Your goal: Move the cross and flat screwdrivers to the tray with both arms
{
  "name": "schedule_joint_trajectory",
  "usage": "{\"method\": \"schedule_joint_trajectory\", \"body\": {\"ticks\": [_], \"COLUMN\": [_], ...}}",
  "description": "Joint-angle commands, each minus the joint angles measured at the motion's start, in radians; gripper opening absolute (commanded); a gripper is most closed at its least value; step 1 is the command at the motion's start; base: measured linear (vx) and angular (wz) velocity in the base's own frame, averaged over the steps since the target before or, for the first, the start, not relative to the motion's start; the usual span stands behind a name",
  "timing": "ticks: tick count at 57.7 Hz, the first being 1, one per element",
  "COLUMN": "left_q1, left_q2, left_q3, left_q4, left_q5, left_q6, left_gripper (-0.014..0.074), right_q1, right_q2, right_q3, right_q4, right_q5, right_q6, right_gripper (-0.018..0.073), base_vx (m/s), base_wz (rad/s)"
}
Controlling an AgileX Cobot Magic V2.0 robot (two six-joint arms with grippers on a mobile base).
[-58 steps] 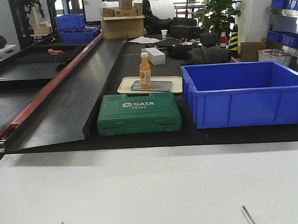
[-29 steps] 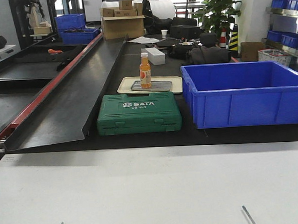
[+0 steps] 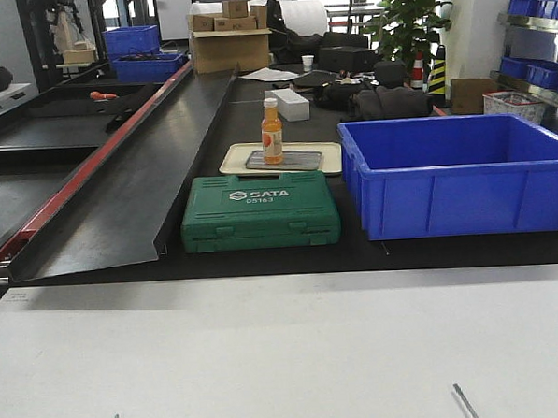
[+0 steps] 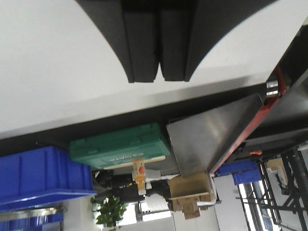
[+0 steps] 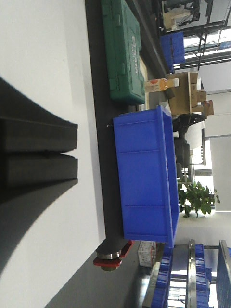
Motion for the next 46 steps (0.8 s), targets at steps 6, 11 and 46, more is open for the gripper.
{"method": "schedule_joint_trajectory", "body": {"ticks": [6, 11, 46], "left_q1": [-0.006, -0.006, -0.006], "left_q2": [-0.016, 0.001, 0.778], "left_q3": [-0.01, -0.106, -0.852], "left_q4": [-0.006, -0.016, -0.027], "left_q5": [-0.361, -0.295, 0.191], "left_q6": [-0.058, -0.07, 0.012], "left_gripper": [0.0002, 0.0002, 0.0002], "right_q1": [-0.006, -0.006, -0.006], "right_q2": [-0.009, 0.007, 0.761], "right_q3": [-0.086, -0.221, -0.82], "right_q4": [-0.008, -0.016, 0.055], "right_q5": [-0.141, -0.062, 0.186], "right_q6": [0.006, -0.001, -0.097], "right_gripper": [-0.0009, -0.0009, -0.0008], "base_vx": [0.0, 0.0, 0.0], "base_wz": [0.0, 0.0, 0.0]}}
